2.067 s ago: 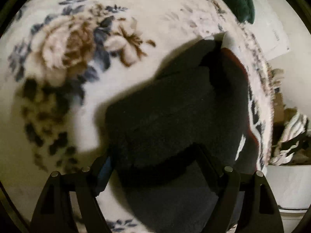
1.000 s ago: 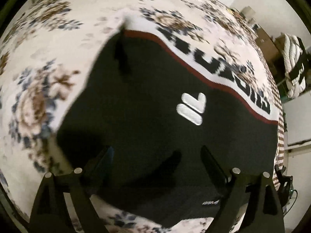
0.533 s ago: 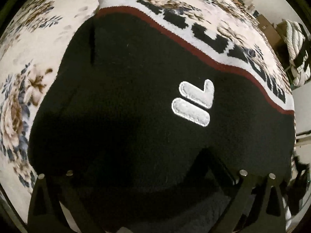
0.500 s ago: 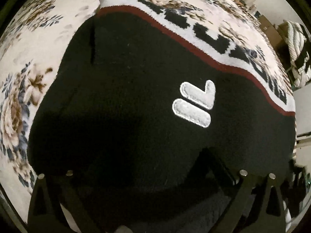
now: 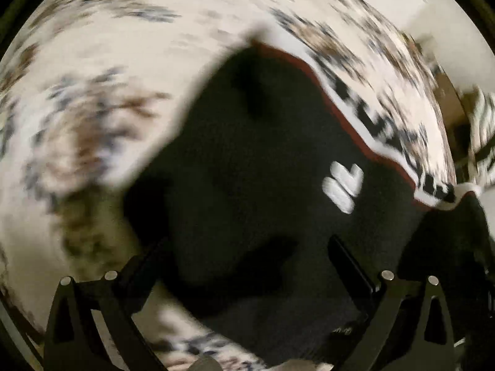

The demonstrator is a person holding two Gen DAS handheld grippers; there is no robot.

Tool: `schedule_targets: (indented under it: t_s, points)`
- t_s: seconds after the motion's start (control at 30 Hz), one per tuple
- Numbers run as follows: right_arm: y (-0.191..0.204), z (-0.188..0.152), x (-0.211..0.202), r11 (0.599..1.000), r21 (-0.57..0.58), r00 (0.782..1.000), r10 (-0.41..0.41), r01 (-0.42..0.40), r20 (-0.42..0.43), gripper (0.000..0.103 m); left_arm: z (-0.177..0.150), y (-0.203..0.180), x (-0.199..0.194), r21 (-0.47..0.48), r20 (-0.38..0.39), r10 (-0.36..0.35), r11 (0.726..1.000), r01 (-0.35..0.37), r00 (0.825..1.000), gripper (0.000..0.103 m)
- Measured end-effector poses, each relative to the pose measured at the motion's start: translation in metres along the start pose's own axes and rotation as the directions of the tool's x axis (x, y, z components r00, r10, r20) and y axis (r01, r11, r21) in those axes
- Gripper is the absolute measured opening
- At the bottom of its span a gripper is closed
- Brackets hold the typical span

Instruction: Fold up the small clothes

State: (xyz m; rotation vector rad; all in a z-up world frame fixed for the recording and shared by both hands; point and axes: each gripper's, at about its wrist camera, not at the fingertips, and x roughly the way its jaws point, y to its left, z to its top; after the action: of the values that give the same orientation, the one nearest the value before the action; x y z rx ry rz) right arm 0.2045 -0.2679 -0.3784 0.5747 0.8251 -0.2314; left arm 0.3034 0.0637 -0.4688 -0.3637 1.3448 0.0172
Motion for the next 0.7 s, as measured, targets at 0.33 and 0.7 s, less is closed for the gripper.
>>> schedule_targets:
  t_s: [0.33,0.7]
  points:
    - [0.24,-0.16,0.093,0.776,-0.63,0.968,-0.136,-0.027,-0.209,0.022,-0.046,0.168,-0.041,-0.328,0.033,0.145,0.936,-0.127,0.989,0.103]
    - [0.249,-0.139,0.085,0.813,-0.467,0.822,0.026,-0.348,-0.568,0.085,-0.063,0.157,-0.047,-0.415,0.072,-0.016,0.909,0.045,0.997,0.103]
